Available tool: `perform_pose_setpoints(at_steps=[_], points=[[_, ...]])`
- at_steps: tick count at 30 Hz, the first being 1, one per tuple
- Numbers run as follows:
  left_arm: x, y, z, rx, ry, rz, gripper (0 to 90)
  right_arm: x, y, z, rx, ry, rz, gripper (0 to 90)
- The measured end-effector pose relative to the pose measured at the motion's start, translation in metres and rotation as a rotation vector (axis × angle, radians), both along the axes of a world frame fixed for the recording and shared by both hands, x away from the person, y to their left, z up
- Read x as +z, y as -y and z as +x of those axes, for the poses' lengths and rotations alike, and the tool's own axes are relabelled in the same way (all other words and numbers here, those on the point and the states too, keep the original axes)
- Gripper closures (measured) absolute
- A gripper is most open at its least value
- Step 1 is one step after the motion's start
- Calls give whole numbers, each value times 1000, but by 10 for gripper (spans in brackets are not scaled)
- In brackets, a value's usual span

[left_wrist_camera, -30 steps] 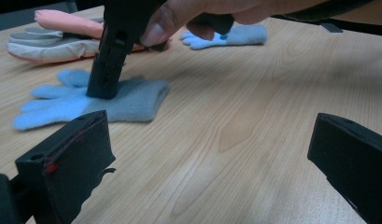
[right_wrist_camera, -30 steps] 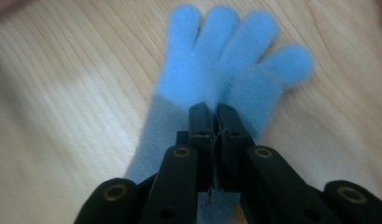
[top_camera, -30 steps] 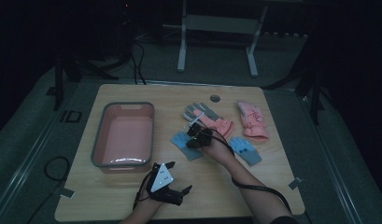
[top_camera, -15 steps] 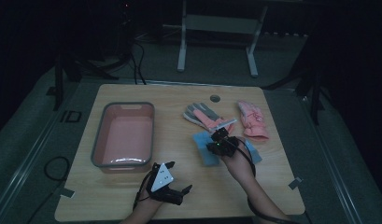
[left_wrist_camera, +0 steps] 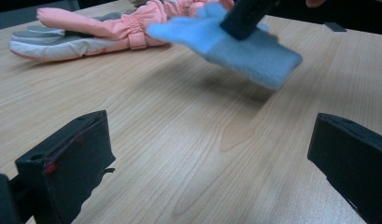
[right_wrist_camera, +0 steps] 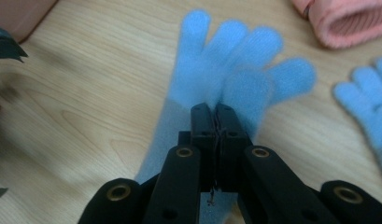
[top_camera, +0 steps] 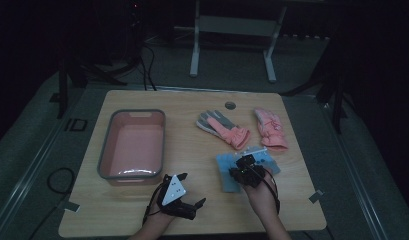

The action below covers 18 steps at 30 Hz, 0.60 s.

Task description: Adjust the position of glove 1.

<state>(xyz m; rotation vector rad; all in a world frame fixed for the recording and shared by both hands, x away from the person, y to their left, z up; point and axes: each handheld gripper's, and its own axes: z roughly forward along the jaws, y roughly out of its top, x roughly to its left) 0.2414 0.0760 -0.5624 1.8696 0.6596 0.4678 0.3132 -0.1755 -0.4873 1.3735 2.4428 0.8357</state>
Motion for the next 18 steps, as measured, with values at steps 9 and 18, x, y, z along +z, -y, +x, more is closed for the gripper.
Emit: perform_pose_setpoints(at_steps=[9, 18], points=[[0, 0, 0, 0, 0, 0, 0, -31, 1, -4, 5, -46, -26, 878], [0, 0, 1, -1, -4, -4, 0, -45, 6, 2, 21, -76, -20, 806]])
